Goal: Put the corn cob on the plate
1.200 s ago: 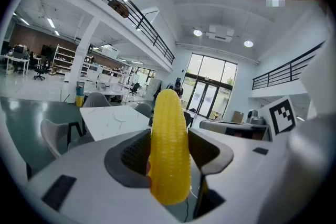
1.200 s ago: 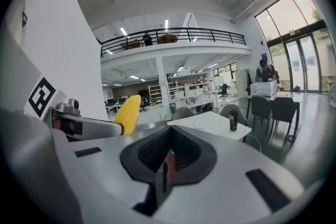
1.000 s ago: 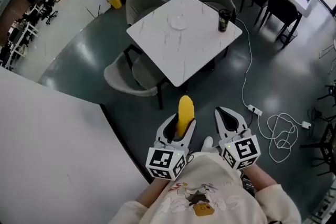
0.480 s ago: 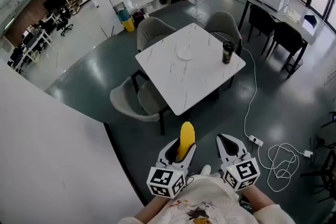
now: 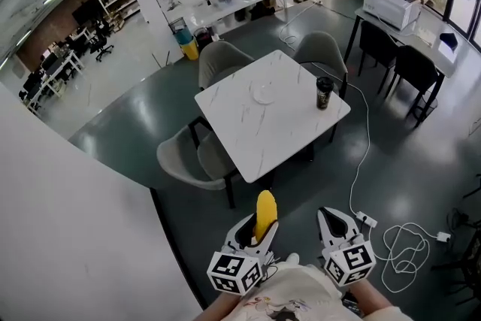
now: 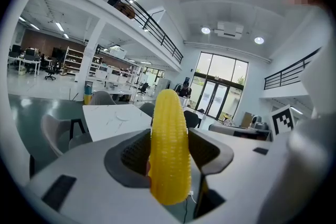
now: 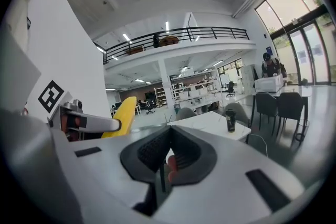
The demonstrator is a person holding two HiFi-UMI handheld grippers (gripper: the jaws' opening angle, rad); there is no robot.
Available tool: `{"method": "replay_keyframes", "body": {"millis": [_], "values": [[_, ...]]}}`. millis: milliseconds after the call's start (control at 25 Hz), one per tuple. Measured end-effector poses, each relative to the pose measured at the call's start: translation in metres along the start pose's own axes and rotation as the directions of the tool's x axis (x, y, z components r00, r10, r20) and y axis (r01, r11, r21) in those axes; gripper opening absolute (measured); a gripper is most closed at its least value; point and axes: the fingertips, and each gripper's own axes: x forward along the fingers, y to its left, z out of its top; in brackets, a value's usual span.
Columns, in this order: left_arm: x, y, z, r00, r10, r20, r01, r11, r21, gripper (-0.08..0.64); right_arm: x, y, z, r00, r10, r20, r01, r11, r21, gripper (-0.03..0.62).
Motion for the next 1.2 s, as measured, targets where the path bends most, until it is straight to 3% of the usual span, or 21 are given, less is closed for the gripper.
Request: {"method": "replay_keyframes", "body": {"millis": [240, 480, 840, 1200], "values": [[0.023, 0.006, 0.003, 1.000, -0.007, -0.022, 0.007, 1.000, -0.011, 0.232, 0.013, -0.022, -0.012, 0.999, -0.024, -0.036, 0.026, 0.999, 0.042, 0.002], [0.069, 0.043, 0.017, 0.998, -0.029, -0.053, 0.027, 0.999, -0.027, 0.232, 0.064, -0.039, -0.009, 0.998, -0.041, -0.049, 0.043, 0.998, 0.048, 0.002], [0.156, 0.113, 0.084, 0.994, -0.089, -0.068, 0.088, 0.996, -0.018, 0.232, 0.180, -0.074, 0.020, 0.993, -0.090, -0.078, 0.094, 0.994, 0.048, 0.002], [0.225, 0.192, 0.154, 0.986, -0.147, -0.076, 0.147, 0.989, 0.000, 0.232, 0.300, -0.082, 0.066, 0.991, -0.123, -0.060, 0.126, 0.991, 0.043, 0.002]]}}
